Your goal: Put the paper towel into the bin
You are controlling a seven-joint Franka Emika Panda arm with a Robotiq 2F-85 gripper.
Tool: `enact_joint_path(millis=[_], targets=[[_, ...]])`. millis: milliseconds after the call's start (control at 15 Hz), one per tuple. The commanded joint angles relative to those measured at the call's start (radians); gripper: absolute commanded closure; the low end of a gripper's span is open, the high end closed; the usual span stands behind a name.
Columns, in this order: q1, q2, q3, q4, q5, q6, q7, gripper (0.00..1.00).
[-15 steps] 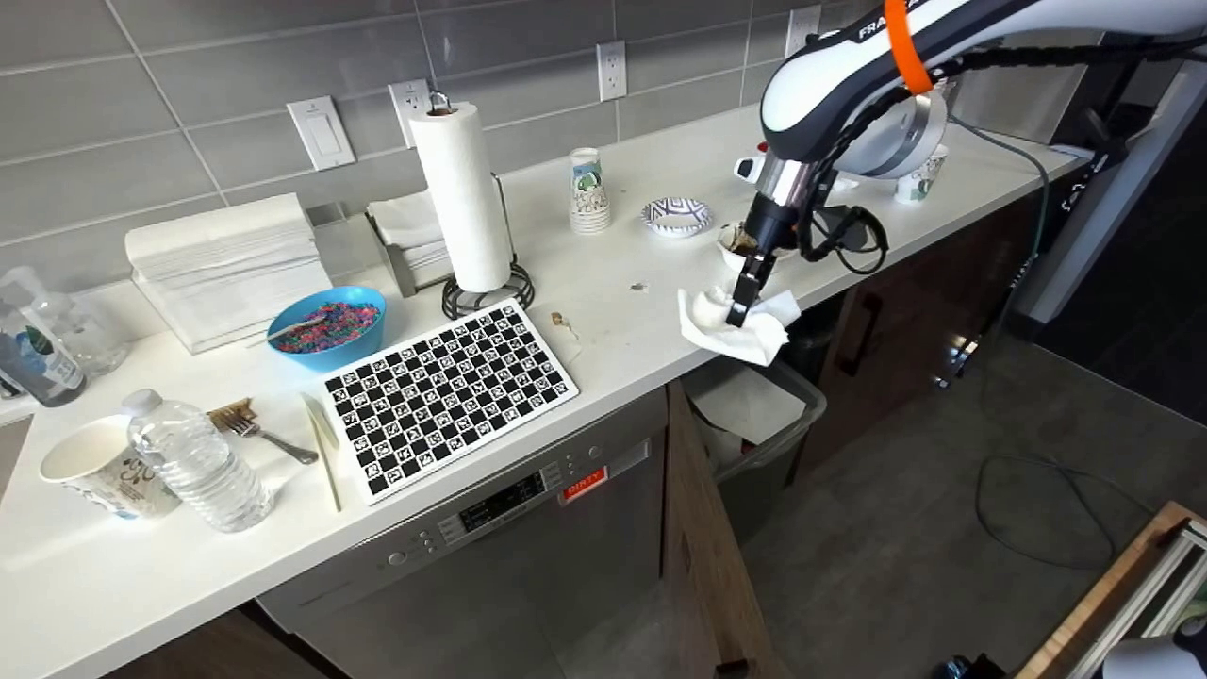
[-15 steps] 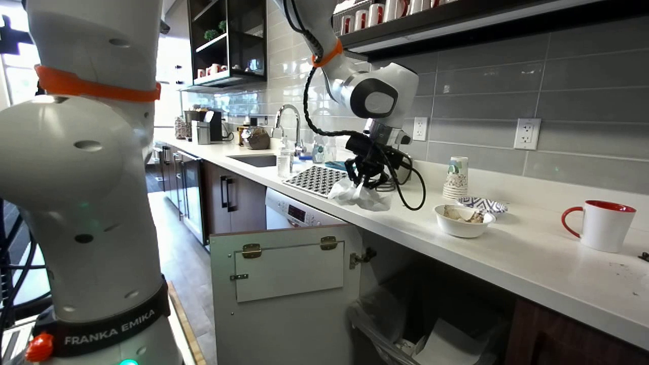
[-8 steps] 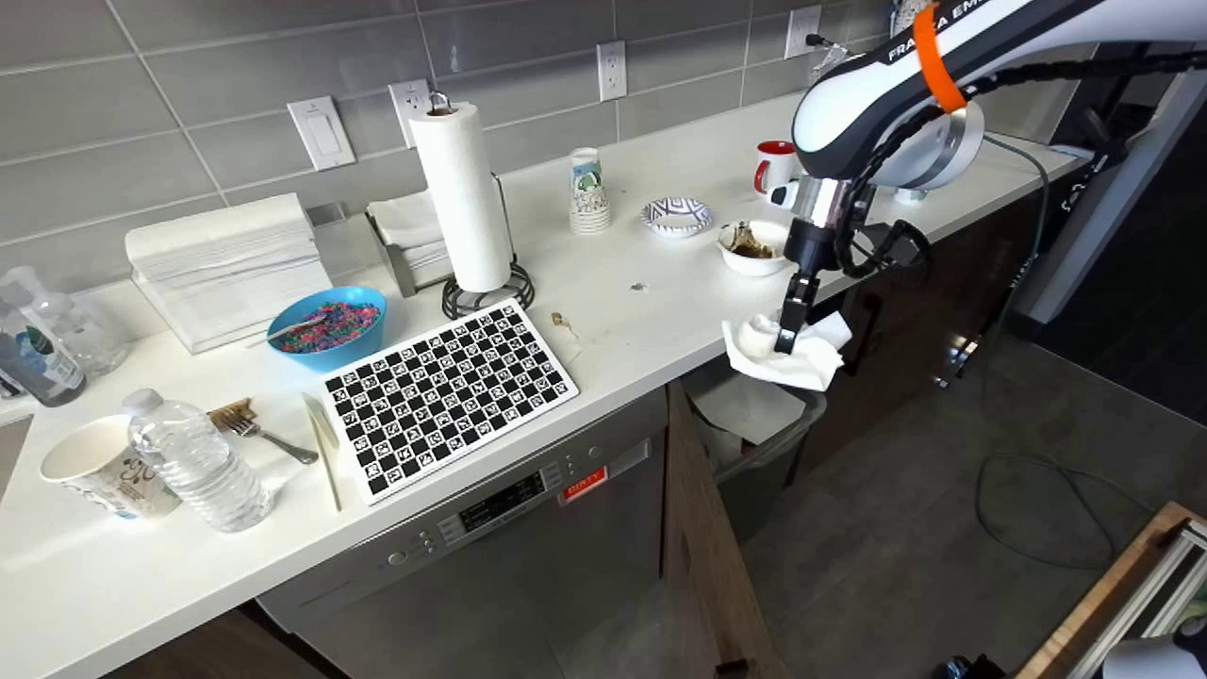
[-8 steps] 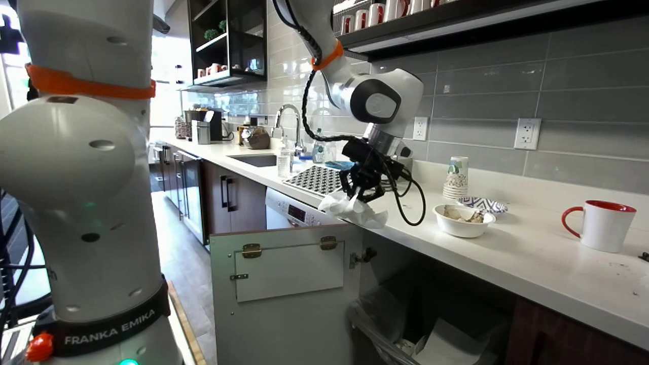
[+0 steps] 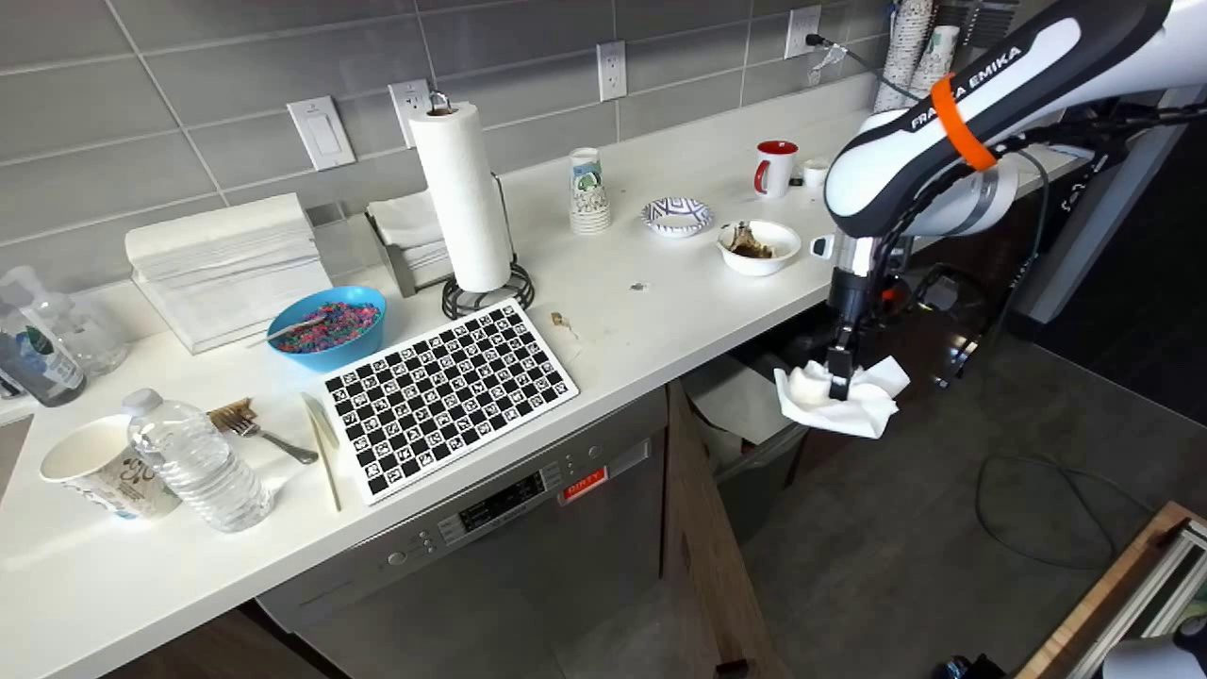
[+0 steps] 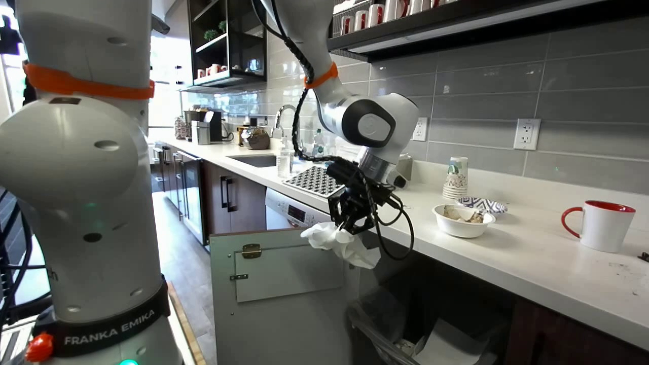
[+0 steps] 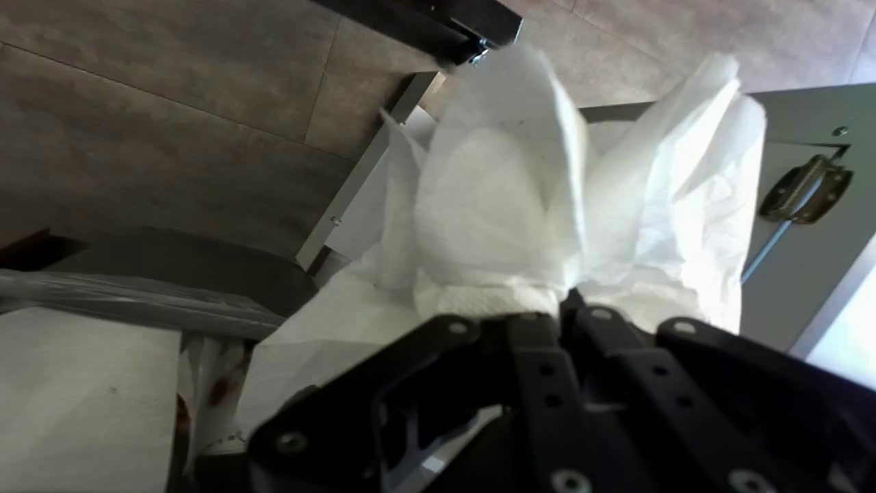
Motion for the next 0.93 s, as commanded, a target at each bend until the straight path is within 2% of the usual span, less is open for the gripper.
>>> enact_joint_path(millis=[0, 133, 467, 667, 800, 867], targets=[[0.011, -0.016, -0.026, -0.127, 0.048, 0.221, 0.086, 0.99], [0.007, 0.009, -0.024, -0.177, 0.108, 0.382, 0.095, 0.99], [-0.003, 0.110, 0.036, -0.232, 0.388, 0.758, 0.058, 0.99], [-0.033, 0.178, 0.112, -0.198, 0.560, 0.888, 0.029, 0.99], [-0.079, 0.221, 0.181, -0.150, 0.663, 0.928, 0.007, 0.99], [-0.086, 0.243, 0.194, -0.129, 0.681, 0.944, 0.014, 0.99]])
